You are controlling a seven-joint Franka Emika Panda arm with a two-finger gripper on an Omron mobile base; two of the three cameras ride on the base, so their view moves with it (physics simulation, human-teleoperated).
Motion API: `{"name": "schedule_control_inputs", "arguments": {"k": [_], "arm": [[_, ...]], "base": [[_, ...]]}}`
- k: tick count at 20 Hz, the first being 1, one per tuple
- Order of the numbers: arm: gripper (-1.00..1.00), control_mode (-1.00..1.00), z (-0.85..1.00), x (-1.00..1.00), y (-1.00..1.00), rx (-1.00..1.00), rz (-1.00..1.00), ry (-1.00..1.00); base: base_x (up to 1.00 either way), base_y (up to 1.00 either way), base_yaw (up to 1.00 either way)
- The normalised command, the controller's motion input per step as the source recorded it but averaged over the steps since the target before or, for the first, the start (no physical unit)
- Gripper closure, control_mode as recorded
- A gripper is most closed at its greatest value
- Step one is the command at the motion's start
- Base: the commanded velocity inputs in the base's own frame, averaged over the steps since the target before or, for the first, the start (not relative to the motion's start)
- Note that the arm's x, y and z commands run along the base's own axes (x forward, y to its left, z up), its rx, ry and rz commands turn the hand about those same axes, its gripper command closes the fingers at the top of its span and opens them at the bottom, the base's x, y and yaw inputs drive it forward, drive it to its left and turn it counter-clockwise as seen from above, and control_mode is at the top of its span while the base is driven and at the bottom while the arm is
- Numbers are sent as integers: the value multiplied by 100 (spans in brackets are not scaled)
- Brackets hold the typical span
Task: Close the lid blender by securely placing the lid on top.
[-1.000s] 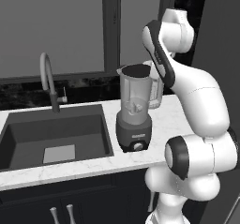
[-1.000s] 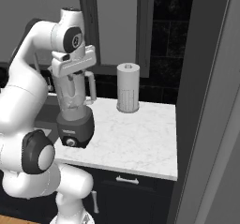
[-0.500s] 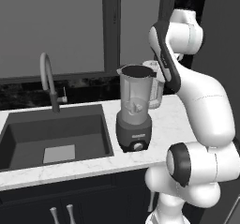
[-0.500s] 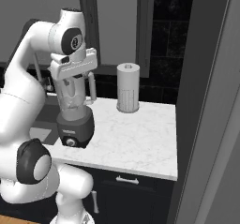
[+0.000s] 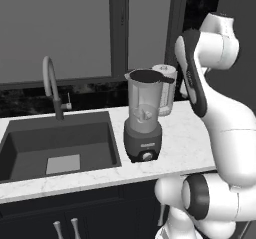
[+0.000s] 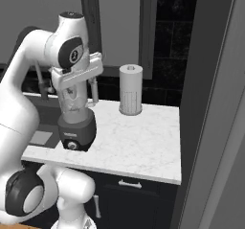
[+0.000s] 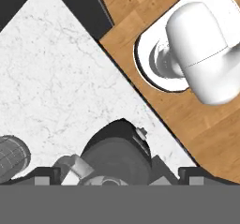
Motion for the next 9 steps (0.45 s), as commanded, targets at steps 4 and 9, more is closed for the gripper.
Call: {"name": "schedule_control_inputs", "arguments": {"k": [4,9], "arm": [[-100,-100,0,-20,-46,2,0,-32],[-100,-100,-8,-15,-13,0,4,-43]], "base": [[0,0,0],[0,0,0]]}}
